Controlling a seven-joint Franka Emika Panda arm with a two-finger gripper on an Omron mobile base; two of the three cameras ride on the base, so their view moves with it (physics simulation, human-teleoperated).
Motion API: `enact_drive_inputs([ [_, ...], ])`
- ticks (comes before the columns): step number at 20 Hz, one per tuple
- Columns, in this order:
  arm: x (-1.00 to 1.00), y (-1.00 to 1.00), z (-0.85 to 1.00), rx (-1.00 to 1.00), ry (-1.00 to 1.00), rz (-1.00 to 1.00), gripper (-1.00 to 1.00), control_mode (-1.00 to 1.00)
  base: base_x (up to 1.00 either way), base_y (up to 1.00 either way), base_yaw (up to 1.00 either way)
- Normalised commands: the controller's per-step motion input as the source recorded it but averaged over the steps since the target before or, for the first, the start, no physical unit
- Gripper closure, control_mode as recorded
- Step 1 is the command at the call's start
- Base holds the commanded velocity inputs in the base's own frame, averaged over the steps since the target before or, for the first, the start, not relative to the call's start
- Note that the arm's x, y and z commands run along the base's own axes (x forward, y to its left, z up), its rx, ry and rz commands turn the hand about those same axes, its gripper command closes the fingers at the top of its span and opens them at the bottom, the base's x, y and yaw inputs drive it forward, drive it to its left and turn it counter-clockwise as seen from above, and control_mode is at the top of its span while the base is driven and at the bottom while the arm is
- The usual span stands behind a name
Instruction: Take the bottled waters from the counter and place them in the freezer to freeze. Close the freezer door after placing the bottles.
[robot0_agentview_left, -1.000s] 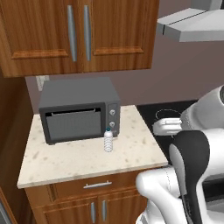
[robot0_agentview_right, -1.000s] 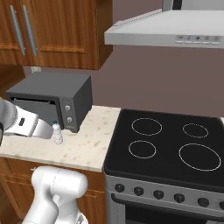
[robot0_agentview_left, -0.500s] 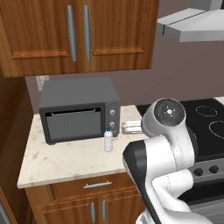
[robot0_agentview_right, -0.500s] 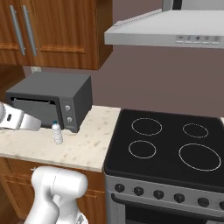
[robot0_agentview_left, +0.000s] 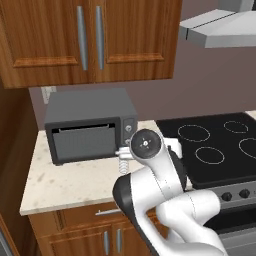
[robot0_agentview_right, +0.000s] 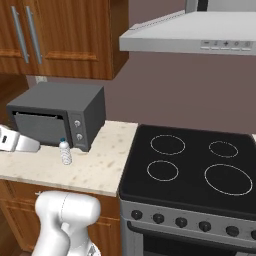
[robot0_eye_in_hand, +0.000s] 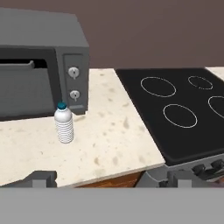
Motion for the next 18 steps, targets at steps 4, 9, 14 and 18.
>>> enact_drive_inputs([
  [4, 0.38, 0.14, -0.71, 0.01, -0.01, -0.18, -1.0, -1.0, 0.0, 0.0, 0.0],
  [9, 0.25, 0.08, -0.45, 0.0, -0.18, -0.1, -1.0, -1.0, 0.0, 0.0, 0.0],
  [14, 0.17, 0.0, -0.43, 0.02, -0.21, -0.01, -1.0, -1.0, 0.0, 0.0, 0.0],
  [18, 0.03, 0.0, -0.24, 0.08, -0.22, 0.01, -1.0, -1.0, 0.0, 0.0, 0.0],
])
